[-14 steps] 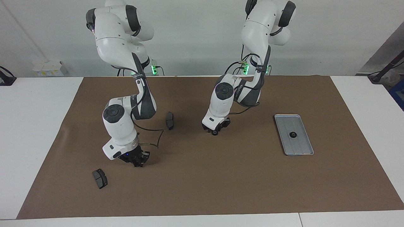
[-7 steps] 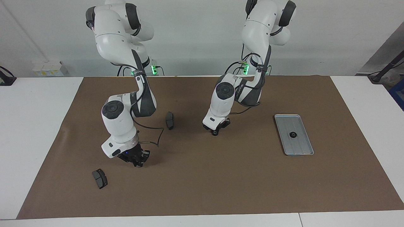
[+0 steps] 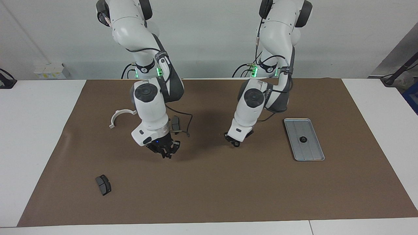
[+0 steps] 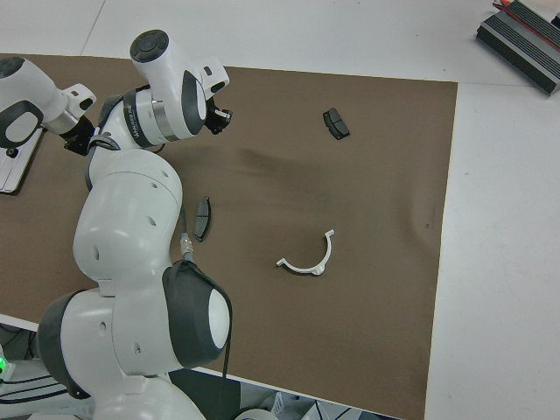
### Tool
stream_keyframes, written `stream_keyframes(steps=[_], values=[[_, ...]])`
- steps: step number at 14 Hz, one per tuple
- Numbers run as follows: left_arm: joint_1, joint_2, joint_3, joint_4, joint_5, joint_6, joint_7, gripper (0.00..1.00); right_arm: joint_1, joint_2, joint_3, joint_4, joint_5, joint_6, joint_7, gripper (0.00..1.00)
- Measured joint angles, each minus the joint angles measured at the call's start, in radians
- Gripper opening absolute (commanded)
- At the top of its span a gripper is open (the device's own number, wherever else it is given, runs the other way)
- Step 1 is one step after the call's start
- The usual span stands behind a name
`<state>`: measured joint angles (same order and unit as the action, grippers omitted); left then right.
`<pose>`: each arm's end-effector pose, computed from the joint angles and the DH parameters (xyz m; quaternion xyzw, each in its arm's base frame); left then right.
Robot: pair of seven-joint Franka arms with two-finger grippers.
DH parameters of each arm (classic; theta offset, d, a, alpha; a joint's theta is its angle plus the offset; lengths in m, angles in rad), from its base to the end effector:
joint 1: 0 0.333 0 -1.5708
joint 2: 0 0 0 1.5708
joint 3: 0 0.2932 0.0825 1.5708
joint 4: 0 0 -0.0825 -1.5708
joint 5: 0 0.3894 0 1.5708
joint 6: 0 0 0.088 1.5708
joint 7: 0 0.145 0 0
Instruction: Pick bearing gear from pile to tray
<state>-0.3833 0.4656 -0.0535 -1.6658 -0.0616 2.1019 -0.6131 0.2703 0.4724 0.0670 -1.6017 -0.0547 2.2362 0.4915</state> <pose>0.5995 -0.2828 0.2739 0.9935 0.1065 -0.0318 0.0259 0.6613 0.2237 0.3127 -0.9944 0.0666 -0.0779 0.0256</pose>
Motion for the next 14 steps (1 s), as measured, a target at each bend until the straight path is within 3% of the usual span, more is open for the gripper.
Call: stream_keyframes(steps=[7, 10, 14], values=[[0.432, -0.151, 0.004, -0.01, -0.001, -0.298, 0.561, 0.0, 0.263, 0.012, 0.002, -0.031, -0.001, 0.031, 0.32, 0.0], [0.514, -0.189, 0.004, -0.112, -0.001, -0.291, 0.713, 0.0, 0.315, 0.039, 0.001, -0.047, -0.001, 0.068, 0.368, 0.0], [0.521, -0.209, -0.006, -0.257, -0.001, -0.175, 0.732, 0.03, 0.332, 0.057, 0.001, -0.063, -0.001, 0.11, 0.368, 0.02]])
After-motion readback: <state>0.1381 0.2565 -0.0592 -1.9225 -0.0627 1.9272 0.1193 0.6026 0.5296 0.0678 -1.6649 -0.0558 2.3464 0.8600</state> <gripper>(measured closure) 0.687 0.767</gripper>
